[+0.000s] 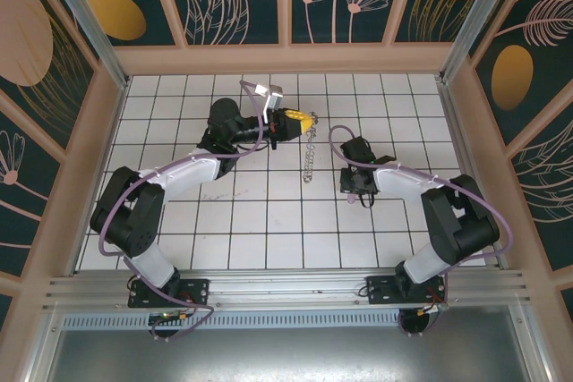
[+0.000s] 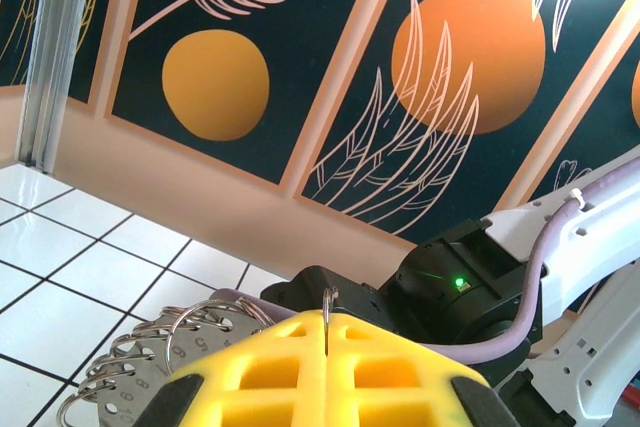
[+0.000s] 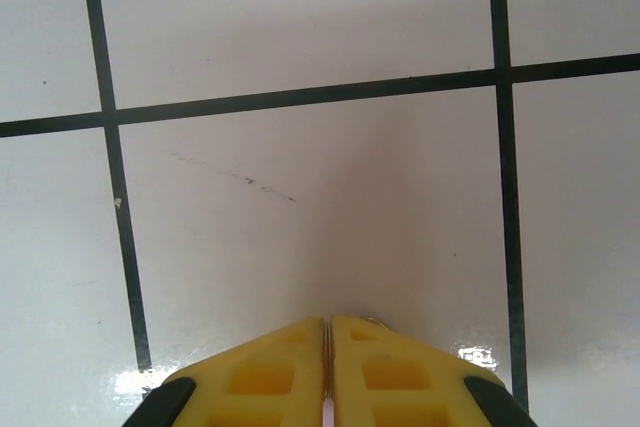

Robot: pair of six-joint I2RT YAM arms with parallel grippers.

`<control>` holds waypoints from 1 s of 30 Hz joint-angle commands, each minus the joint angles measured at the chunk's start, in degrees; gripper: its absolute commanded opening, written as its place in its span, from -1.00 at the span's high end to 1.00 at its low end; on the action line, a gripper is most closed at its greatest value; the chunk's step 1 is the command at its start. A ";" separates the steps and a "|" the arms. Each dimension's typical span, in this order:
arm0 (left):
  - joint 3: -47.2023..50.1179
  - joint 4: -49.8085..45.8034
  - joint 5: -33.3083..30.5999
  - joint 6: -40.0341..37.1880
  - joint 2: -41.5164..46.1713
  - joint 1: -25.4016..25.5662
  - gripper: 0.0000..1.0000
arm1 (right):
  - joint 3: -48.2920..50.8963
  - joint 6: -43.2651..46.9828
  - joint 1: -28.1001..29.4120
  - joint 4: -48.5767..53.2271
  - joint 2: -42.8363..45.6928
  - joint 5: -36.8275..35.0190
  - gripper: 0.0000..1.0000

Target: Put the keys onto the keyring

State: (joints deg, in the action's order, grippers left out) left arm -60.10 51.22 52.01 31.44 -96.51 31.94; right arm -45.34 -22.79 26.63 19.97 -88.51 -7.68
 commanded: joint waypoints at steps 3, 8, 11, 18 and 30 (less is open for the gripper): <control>-0.46 4.63 0.70 1.08 -0.50 -0.06 1.00 | -0.65 -0.07 0.35 1.70 1.96 -1.00 0.88; -0.53 4.80 0.72 1.25 -0.50 -0.08 1.00 | -0.80 0.36 0.32 1.57 2.07 -1.02 1.00; -0.52 4.85 0.77 1.34 -0.61 -0.04 1.00 | -2.05 0.85 -0.08 1.11 3.94 0.58 1.00; -1.07 4.31 0.99 1.31 -0.73 -0.11 1.00 | -5.82 4.01 -2.38 -3.69 13.85 14.68 1.00; -4.00 -0.25 2.72 -1.26 -1.10 -0.04 1.00 | -1.66 8.98 -14.23 -25.43 27.98 50.36 1.00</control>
State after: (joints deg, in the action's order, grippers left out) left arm -61.47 50.89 52.93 31.64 -97.43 31.92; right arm -48.03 -15.77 13.80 3.38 -63.20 30.35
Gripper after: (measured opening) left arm 0.045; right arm 0.049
